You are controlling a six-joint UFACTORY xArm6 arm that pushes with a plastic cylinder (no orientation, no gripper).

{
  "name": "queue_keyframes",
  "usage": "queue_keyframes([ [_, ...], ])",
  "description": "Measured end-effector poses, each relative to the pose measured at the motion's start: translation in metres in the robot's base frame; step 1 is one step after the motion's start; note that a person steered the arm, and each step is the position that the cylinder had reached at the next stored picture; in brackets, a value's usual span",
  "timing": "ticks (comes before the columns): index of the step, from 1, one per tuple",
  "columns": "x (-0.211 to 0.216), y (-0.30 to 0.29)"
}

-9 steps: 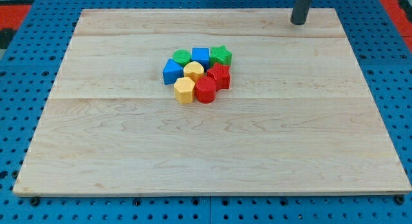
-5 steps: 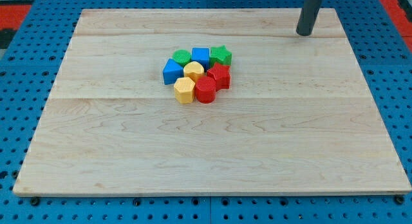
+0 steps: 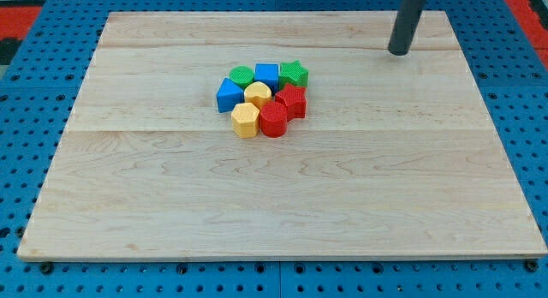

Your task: Push the green star into the green circle

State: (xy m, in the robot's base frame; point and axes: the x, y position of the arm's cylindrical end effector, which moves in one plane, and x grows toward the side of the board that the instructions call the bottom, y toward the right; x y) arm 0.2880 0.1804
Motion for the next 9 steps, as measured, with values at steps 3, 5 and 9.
queue_keyframes([
  [3, 0.061, -0.072],
  [5, 0.079, -0.143],
  [9, 0.059, -0.202],
])
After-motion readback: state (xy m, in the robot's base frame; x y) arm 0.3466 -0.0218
